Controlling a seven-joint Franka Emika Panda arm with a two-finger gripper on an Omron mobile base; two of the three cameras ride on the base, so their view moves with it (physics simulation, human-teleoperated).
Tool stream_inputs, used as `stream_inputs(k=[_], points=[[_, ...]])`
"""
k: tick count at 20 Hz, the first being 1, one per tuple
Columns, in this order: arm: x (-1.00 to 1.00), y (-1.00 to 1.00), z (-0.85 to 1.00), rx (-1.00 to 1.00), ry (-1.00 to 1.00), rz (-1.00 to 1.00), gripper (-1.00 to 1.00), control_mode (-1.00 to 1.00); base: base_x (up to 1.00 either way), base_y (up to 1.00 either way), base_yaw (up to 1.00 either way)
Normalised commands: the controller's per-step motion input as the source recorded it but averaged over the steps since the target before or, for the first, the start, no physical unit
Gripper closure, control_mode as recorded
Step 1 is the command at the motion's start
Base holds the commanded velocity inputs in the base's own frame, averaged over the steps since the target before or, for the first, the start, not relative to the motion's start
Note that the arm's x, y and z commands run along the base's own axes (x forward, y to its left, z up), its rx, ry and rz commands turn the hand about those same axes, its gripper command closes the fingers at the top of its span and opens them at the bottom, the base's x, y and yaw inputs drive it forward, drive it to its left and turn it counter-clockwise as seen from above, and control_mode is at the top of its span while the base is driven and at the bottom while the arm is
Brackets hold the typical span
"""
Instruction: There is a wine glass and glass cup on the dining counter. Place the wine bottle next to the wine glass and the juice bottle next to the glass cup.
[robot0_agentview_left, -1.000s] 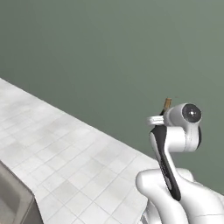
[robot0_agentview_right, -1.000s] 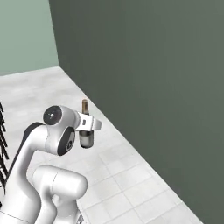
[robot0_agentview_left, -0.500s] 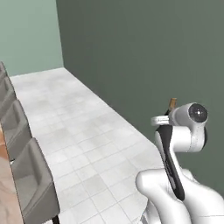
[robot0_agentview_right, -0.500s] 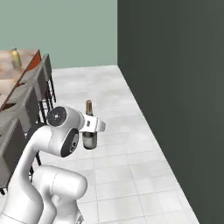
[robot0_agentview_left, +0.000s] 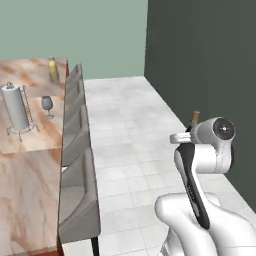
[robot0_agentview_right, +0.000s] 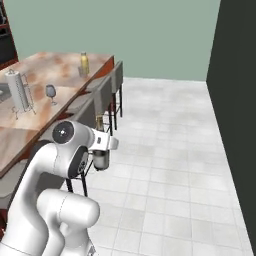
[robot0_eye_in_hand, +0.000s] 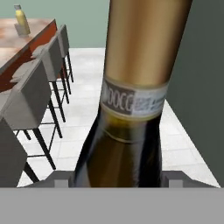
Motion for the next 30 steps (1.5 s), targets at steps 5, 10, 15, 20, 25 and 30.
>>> stream_inputs(k=[5,10,15,20,25,30], points=[[0.00,0.00,0.00,0.00,0.00,0.00,1.00,1.00,0.58,-0.38,0.20],[0.00,0.00,0.00,0.00,0.00,0.00,1.00,1.00,0.65,-0.36,0.16],[0.00,0.00,0.00,0.00,0.00,0.00,1.00,1.00,0.66,-0.33,0.20],[0.00,0.00,0.00,0.00,0.00,0.00,1.00,1.00,0.66,-0.29,0.29],[0.00,0.00,0.00,0.00,0.00,0.00,1.00,1.00,0.65,-0.31,0.27],[0.00,0.00,0.00,0.00,0.00,0.00,1.00,1.00,0.63,-0.30,0.30]])
